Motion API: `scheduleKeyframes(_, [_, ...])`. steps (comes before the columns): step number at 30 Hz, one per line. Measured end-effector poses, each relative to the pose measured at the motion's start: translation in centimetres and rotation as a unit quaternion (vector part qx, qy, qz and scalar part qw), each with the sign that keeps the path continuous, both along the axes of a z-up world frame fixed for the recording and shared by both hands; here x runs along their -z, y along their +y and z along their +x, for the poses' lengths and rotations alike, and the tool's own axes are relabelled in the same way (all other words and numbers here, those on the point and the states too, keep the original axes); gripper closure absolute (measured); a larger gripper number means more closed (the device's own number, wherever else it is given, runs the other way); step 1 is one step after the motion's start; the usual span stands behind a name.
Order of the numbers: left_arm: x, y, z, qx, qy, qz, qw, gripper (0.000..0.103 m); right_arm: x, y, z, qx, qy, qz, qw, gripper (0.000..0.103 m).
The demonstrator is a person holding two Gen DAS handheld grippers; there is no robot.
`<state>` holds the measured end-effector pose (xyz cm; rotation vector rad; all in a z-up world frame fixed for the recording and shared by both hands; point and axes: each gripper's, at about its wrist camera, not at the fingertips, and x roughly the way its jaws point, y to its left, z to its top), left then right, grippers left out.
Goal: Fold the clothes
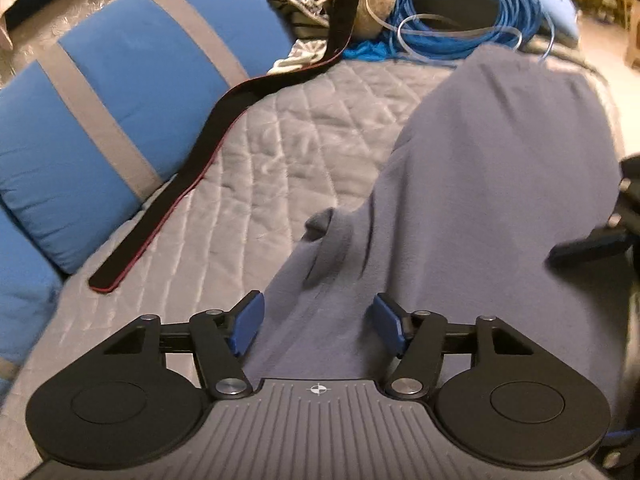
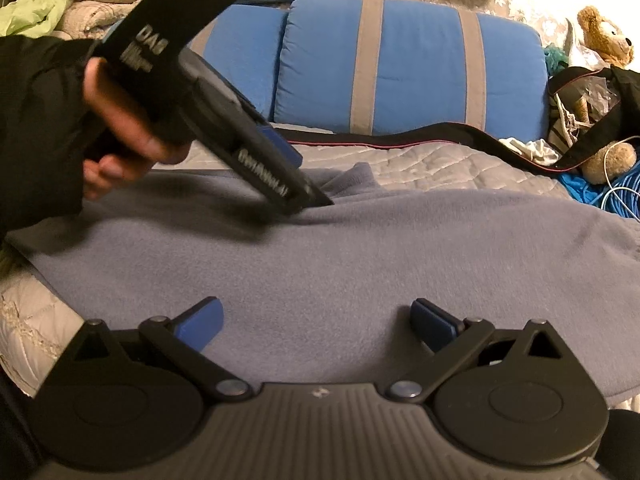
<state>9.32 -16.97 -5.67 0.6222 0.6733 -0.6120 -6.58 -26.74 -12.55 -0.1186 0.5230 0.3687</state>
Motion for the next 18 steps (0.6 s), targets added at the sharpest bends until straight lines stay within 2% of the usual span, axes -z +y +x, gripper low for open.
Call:
scheduleKeyframes(2, [-0.3, 0.3, 0.9, -0.006, 0.02, -0.02, 0.9996, 0.045, 0.0, 0.0, 0.0, -0.001, -0.001, 0.0, 1.0, 0.0])
scheduleKeyframes(4, [-0.8, 0.8, 1.8, -0.014, 0.043, -0.038, 0.9983, 0.056, 0.0, 0.0, 0.0, -0.003, -0.001, 0.001, 1.0, 0.0])
scheduleKeyframes(5, [-0.9, 1.0, 2.3, -0.02, 0.053, -0.042, 0.9975, 0.069, 0.0, 0.0, 0.0, -0.003, -0.001, 0.001, 1.0, 0.0])
scheduleKeyframes(6, [-1.1, 1.2, 2.8, -0.026, 0.063, -0.046, 0.9966, 0.079, 0.1, 0.0, 0.0, -0.004, -0.002, 0.001, 1.0, 0.0])
scheduleKeyframes(9, [-1.1, 1.6, 3.5, -0.031, 0.076, -0.039, 0.9959, 0.08, 0.1, -0.1, 0.1, -0.006, -0.002, 0.002, 1.0, 0.0])
scheduleKeyframes(11, [-0.9, 1.5, 3.7, -0.018, 0.085, -0.027, 0.9958, 0.08, 0.1, -0.1, 0.1, -0.007, -0.002, 0.002, 1.0, 0.0])
scheduleKeyframes(18, [0.3, 0.7, 3.4, 0.006, 0.073, 0.011, 0.9972, 0.08, 0.1, -0.1, 0.2, -0.008, -0.004, 0.002, 1.0, 0.0])
